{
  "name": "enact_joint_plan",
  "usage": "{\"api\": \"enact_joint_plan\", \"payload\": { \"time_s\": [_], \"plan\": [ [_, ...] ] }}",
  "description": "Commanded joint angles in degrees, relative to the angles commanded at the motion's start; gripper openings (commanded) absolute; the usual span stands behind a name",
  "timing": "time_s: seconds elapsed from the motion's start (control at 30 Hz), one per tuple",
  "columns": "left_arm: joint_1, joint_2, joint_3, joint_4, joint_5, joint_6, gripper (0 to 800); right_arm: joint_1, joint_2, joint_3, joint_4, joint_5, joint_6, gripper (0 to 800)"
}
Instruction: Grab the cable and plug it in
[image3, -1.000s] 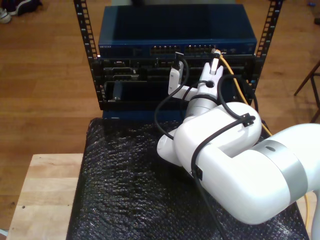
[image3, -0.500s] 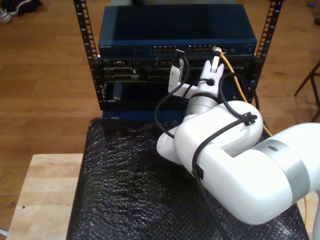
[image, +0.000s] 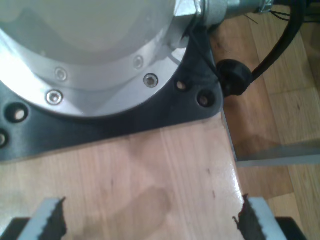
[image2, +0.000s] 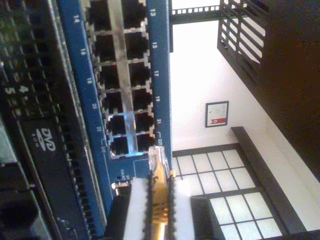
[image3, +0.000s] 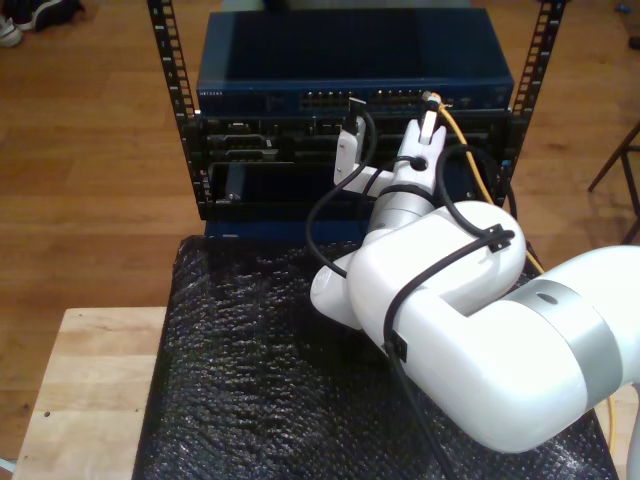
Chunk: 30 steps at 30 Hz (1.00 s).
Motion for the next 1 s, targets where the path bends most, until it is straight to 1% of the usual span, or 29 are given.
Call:
{"api": "enact_joint_plan", "payload": {
  "time_s": [0.37,1.0],
  "plan": [
    [0.0,0.0,0.0,0.0,0.0,0.0,800,0.4,0.0,-0.4,1.8,-0.2,-0.9,0],
    [0.0,0.0,0.0,0.0,0.0,0.0,800,0.5,0.3,-0.7,1.8,0.0,-0.9,0]
  ]
}}
